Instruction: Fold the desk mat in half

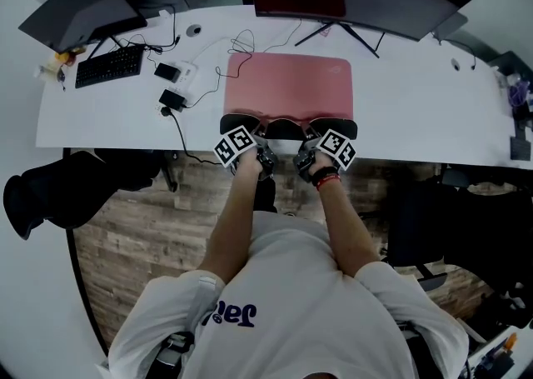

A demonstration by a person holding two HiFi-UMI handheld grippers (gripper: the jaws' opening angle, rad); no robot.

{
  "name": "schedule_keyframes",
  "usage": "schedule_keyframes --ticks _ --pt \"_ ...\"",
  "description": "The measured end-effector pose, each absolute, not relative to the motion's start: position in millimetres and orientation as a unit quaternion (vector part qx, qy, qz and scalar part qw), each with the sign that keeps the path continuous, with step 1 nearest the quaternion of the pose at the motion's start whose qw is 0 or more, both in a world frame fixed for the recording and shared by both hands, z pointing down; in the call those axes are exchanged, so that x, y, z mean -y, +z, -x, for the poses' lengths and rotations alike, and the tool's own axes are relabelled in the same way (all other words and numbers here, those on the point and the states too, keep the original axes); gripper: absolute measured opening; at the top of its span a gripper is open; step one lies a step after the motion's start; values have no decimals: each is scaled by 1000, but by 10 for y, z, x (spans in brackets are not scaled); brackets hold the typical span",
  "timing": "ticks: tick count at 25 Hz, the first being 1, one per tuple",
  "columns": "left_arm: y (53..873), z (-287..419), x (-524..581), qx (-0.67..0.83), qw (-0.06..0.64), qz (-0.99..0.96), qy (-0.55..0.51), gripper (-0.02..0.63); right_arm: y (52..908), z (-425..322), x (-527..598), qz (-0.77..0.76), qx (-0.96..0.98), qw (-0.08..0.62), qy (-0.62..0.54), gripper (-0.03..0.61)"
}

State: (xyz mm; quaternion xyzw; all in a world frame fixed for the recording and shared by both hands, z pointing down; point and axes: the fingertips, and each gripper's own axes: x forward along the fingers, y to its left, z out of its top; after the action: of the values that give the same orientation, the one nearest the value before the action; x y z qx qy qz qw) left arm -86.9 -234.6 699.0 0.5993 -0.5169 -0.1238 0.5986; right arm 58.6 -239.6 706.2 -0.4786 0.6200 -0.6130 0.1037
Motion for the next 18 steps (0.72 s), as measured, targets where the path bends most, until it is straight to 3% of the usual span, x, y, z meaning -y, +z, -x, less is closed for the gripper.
schedule_keyframes --ticks 18 --pt "7036 874 2732 507 614 -595 -103 31 7126 -582 2739 497 -594 98 -625 32"
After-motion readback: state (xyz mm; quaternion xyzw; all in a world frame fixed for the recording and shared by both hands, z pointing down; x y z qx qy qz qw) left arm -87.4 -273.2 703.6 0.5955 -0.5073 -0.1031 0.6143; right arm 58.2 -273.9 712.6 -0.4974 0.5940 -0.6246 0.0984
